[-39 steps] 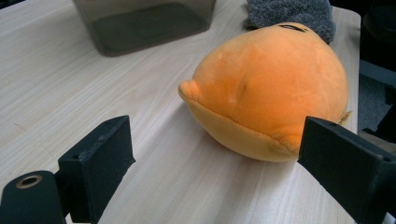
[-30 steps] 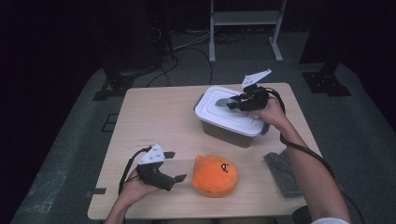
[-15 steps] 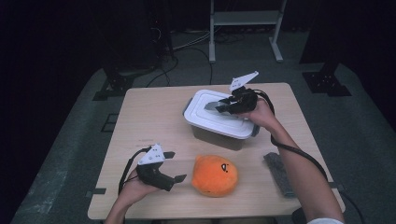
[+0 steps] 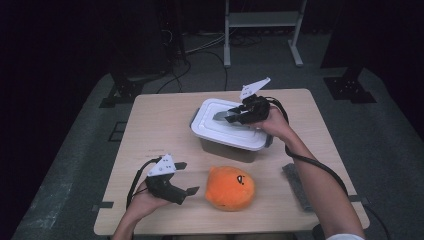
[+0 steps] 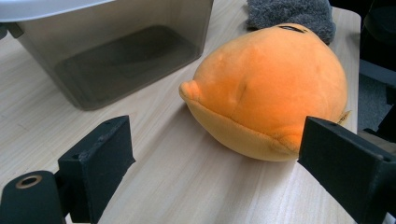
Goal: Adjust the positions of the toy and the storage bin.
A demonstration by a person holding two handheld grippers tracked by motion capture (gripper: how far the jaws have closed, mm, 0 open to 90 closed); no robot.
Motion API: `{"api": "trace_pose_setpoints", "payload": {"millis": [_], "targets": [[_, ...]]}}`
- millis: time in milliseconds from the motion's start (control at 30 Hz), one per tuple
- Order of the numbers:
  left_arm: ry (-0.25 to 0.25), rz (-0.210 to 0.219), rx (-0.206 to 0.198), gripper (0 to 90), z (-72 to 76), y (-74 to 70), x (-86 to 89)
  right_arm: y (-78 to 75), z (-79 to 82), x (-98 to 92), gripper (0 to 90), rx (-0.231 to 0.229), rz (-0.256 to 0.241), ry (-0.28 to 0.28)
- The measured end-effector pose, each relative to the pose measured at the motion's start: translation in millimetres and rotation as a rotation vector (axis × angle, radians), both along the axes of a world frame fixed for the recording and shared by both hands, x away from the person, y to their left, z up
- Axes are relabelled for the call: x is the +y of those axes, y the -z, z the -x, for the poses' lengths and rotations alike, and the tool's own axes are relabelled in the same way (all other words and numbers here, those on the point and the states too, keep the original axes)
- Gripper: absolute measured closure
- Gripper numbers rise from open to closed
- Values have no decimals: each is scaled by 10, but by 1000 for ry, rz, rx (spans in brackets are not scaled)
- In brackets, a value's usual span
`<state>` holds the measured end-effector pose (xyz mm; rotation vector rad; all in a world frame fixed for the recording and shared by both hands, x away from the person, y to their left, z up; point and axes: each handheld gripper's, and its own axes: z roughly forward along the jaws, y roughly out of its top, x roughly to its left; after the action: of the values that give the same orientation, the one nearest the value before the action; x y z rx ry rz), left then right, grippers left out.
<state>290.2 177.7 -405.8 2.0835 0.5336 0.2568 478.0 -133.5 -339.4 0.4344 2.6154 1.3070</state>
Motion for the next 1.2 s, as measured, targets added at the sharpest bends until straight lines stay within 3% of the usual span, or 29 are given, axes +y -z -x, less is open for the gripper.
{"api": "trace_pose_setpoints", "payload": {"millis": [767,1200], "targets": [[4,1,-4,91,1,-9,2,-5,18,220,654,2,7,-44],[2,7,-1,91,4,-9,11,-16,25,244,655,4,11,-35]]}}
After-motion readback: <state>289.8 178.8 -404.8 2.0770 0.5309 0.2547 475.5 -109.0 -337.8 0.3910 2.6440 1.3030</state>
